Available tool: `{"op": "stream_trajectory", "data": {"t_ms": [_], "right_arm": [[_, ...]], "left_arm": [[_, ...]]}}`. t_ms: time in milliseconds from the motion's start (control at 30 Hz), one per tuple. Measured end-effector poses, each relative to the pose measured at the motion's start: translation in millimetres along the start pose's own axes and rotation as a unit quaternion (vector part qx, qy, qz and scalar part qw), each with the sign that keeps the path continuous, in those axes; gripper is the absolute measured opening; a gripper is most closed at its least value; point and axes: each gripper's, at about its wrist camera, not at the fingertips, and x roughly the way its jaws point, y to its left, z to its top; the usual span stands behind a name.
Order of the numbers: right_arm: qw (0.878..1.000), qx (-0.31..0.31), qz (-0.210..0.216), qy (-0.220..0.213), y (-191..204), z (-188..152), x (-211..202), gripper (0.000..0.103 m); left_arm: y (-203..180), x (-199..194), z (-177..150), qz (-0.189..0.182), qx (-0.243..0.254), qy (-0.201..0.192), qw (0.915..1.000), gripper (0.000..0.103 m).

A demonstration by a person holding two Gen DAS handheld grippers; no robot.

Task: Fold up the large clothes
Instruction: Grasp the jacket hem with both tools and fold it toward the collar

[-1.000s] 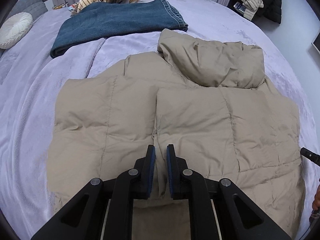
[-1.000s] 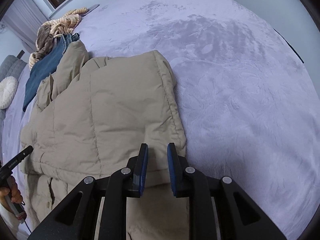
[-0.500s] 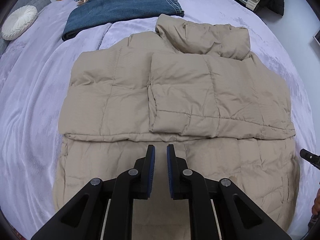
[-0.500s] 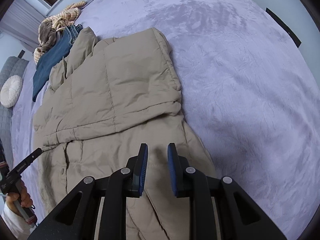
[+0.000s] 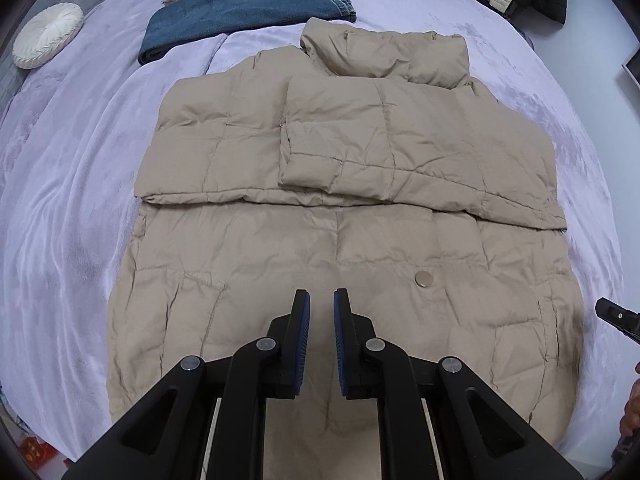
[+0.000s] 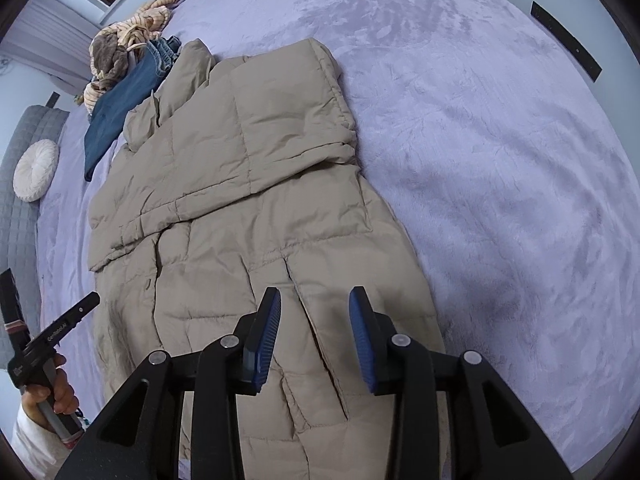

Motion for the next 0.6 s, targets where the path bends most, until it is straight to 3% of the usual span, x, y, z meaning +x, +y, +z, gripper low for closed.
{"op": "stream_trajectory", "data": {"t_ms": [233,300,333,400,533,600], "right_arm": [[1.000,-0.023,0.008,0.009,-3,-11,-12,0.041],[0.999,-0.030,0.011,0.012,-3,-15,-13,0.045],[0.999,-0.034,0.013,0.014,-2,-17,-13,0.045],[0.999,-0.043,0.015,0.020,-1,-21,-12,0.045],[0.998,-0.045,0.021,0.029,3,-32,-10,0.045],[0.998,-0.045,0.025,0.031,6,-38,-11,0.047]], "left_arm": [[-13,-11,-30,0.004,-0.014,0.005,0.9999,0.014],[-15,-15,-39,0.007,-0.024,0.003,0.9997,0.070],[-15,-20,-44,0.017,-0.033,-0.005,0.9993,0.103],[-17,-32,-54,0.025,-0.031,-0.028,0.9988,0.102],[-17,-38,-68,0.037,-0.029,-0.024,0.9986,0.102],[-11,-41,-73,0.026,-0.037,-0.020,0.9988,0.102]]}}
